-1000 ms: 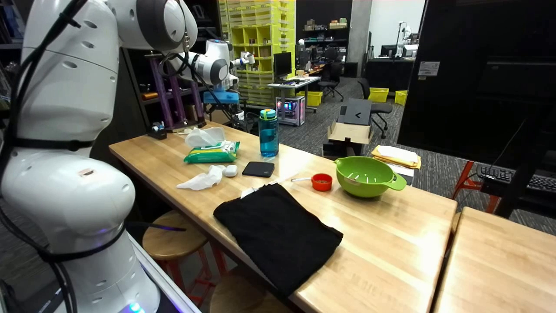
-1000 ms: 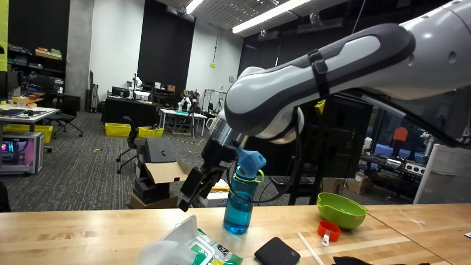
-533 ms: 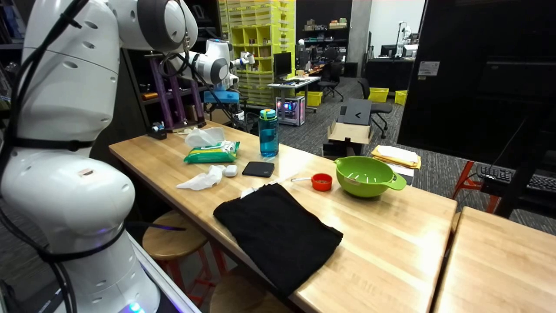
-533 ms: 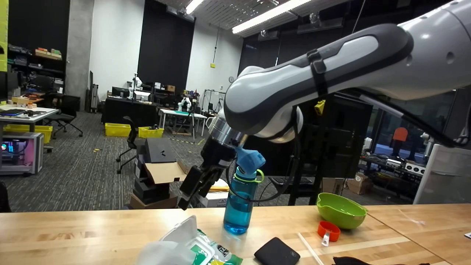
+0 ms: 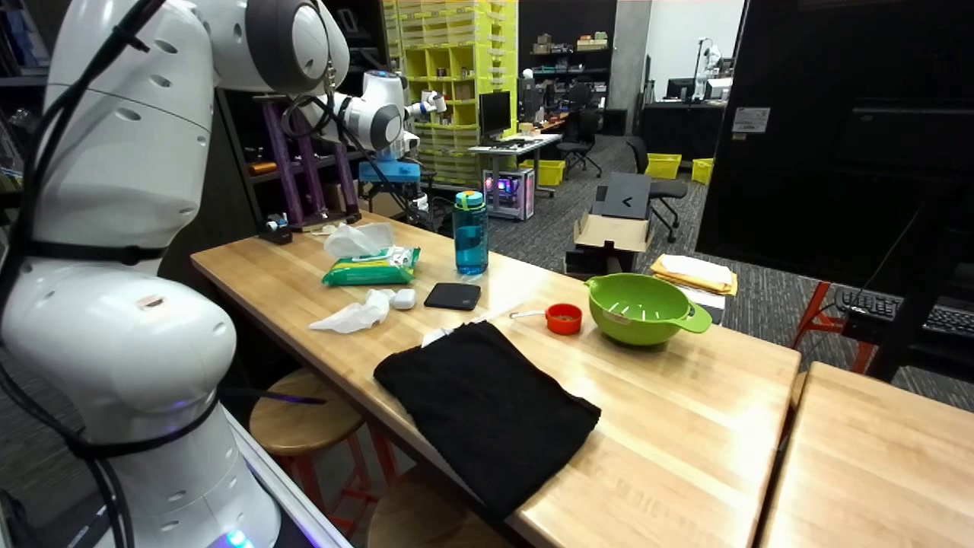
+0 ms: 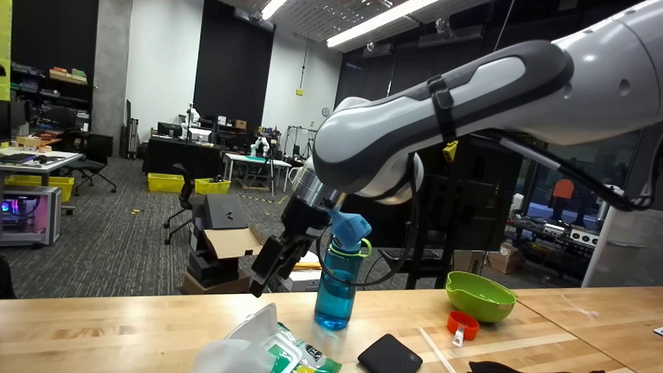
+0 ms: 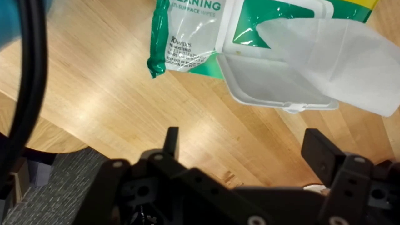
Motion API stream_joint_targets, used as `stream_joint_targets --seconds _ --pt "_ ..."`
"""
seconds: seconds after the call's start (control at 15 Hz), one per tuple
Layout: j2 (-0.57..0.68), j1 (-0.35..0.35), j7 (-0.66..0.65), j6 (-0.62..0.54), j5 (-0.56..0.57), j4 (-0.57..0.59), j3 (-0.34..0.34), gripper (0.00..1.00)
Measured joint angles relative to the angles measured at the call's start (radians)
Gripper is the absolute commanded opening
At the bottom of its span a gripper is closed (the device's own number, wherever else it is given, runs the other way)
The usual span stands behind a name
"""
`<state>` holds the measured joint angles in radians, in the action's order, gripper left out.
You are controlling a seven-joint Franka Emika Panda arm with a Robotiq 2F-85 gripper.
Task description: Close the green object completely
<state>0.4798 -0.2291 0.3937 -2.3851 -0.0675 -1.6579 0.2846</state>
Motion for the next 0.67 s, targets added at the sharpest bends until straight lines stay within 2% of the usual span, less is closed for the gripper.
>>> stream_joint_targets --seconds 0.67 --pt "0.192 -0.018 0.073 -0.006 0.053 0.224 0.016 1.00"
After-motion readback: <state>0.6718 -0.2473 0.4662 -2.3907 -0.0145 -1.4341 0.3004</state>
